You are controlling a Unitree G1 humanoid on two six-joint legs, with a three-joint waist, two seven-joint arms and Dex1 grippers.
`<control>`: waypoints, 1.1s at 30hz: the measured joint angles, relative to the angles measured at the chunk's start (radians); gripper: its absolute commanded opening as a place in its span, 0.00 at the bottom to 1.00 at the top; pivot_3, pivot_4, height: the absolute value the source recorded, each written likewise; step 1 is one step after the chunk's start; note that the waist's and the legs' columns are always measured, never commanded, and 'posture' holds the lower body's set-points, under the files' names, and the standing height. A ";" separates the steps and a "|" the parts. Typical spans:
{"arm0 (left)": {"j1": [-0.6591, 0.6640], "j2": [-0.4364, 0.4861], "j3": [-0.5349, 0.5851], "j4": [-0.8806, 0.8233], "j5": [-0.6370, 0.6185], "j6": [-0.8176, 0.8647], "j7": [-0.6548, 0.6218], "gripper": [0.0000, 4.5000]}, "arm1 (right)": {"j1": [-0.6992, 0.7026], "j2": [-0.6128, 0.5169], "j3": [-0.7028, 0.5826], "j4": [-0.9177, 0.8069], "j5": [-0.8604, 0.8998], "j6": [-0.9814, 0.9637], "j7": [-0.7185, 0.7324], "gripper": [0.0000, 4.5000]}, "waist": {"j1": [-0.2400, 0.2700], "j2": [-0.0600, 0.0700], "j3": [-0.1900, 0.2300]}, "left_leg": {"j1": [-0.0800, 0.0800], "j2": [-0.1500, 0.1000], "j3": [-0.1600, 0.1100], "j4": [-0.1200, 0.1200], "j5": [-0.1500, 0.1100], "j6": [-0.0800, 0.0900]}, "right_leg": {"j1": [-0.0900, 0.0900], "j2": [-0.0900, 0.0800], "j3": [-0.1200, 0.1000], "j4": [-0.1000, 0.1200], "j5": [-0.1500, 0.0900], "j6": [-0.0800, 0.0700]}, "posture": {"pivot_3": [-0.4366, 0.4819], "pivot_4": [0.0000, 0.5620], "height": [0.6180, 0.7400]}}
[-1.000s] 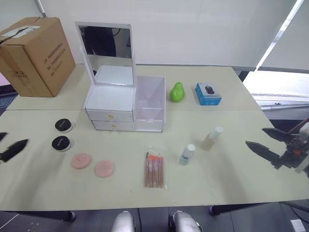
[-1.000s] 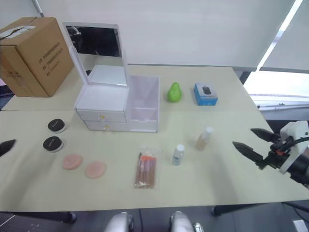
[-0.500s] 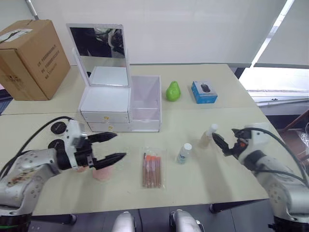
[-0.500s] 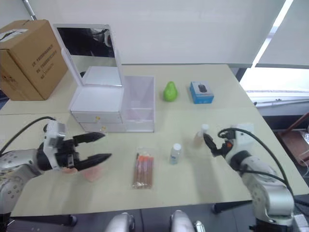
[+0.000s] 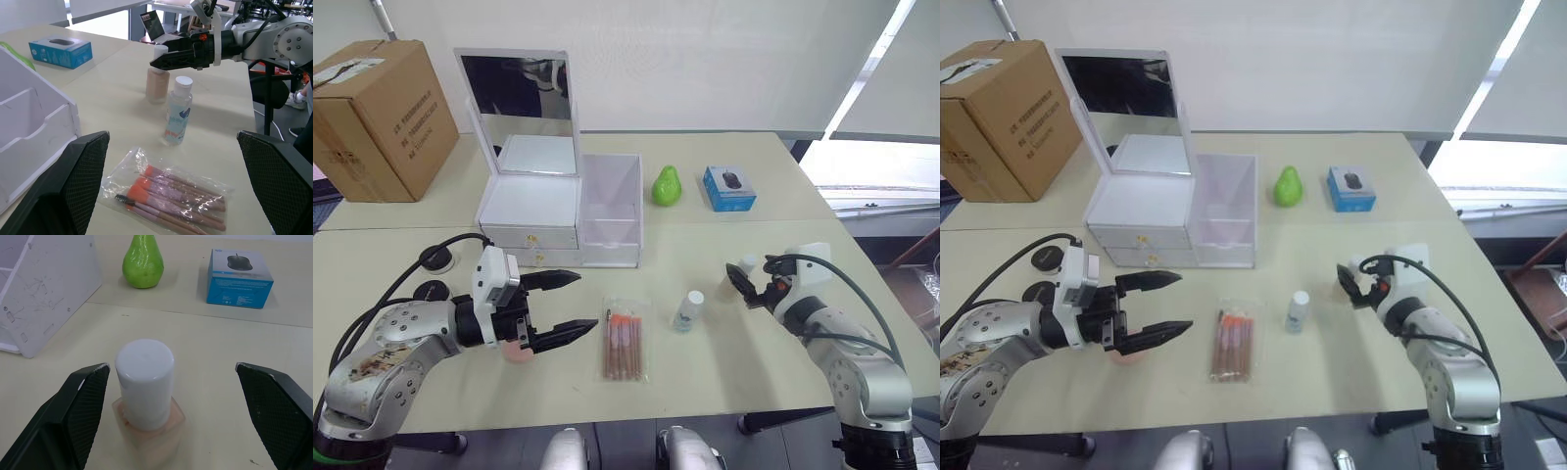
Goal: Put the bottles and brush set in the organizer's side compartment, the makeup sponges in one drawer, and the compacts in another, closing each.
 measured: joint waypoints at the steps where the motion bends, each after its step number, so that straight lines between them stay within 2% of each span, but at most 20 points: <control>1: 0.000 0.000 -0.001 -0.002 0.000 0.005 0.003 1.00 | 0.000 0.000 0.000 0.000 0.000 0.000 0.003 0.91 | 0.000 0.000 0.000 | 0.000 0.000 0.000 0.000 0.000 0.000 | 0.000 0.000 0.000 0.000 0.000 0.000 | 0.48 0.27 0.92; 3: 0.000 0.000 -0.002 -0.011 -0.001 0.016 0.008 1.00 | 0.000 0.003 0.000 0.000 0.000 0.000 0.008 0.80 | 0.000 0.000 0.000 | 0.000 0.000 0.000 0.000 0.000 0.000 | 0.000 0.000 0.000 0.000 0.000 0.000 | 0.48 0.27 0.92; 10: 0.000 0.000 -0.007 -0.024 -0.004 0.026 0.016 1.00 | 0.002 0.021 0.001 0.000 0.000 -0.014 0.015 0.27 | 0.000 0.000 0.000 | 0.000 0.000 0.000 0.000 0.000 0.000 | 0.000 0.000 0.000 0.000 0.000 0.000 | 0.48 0.27 0.92; 11: 0.000 0.000 -0.007 -0.024 -0.004 0.026 0.016 1.00 | 0.002 0.022 0.002 0.000 -0.001 -0.014 0.015 0.22 | 0.001 0.000 0.000 | 0.000 0.000 0.000 0.000 0.000 0.000 | 0.000 0.000 0.000 0.000 0.000 0.000 | 0.48 0.27 0.92; 20: -0.001 0.001 -0.007 -0.023 -0.001 0.026 0.014 1.00 | 0.010 0.022 0.003 -0.014 0.003 -0.014 0.022 0.22 | 0.000 0.001 0.001 | 0.000 0.000 0.000 0.000 0.000 0.000 | 0.000 0.000 0.000 0.000 0.000 0.000 | 0.48 0.27 0.92; 23: 0.003 -0.006 -0.004 -0.019 0.002 0.026 0.045 1.00 | -0.029 0.008 0.003 -0.028 0.016 0.009 0.031 0.22 | -0.001 0.003 0.002 | 0.000 0.000 0.000 0.000 0.000 0.000 | -0.001 0.000 0.000 -0.001 0.000 0.000 | 0.48 0.27 0.92; 25: 0.018 -0.031 -0.001 -0.018 0.015 0.025 0.086 1.00 | -0.107 0.005 0.004 -0.034 0.043 0.037 0.034 0.22 | -0.006 0.005 0.003 | 0.000 0.000 0.000 0.000 0.000 0.000 | -0.001 0.001 0.001 -0.001 0.000 0.000 | 0.48 0.27 0.92; 28: 0.052 -0.098 0.014 -0.021 0.034 0.028 0.195 1.00 | -0.295 0.012 0.021 -0.053 0.101 0.105 0.032 0.22 | -0.019 0.006 0.004 | 0.000 0.000 -0.003 -0.001 0.000 0.000 | -0.001 0.005 0.004 0.000 0.000 0.000 | 0.48 0.27 0.92; 31: 0.057 -0.106 0.029 -0.024 0.036 0.036 0.245 1.00 | -0.358 0.021 0.041 -0.096 0.142 0.137 0.028 0.22 | -0.009 0.003 0.003 | 0.000 0.003 -0.008 -0.002 -0.001 0.001 | 0.000 0.010 0.004 -0.001 -0.002 -0.001 | 0.48 0.27 0.92; 33: 0.076 -0.128 0.060 -0.033 0.045 0.034 0.296 1.00 | -0.436 0.071 0.086 -0.046 0.149 0.186 0.013 0.22 | -0.013 0.002 0.003 | 0.000 0.003 -0.006 0.000 -0.001 0.001 | 0.001 0.011 0.007 -0.001 -0.001 -0.002 | 0.48 0.27 0.92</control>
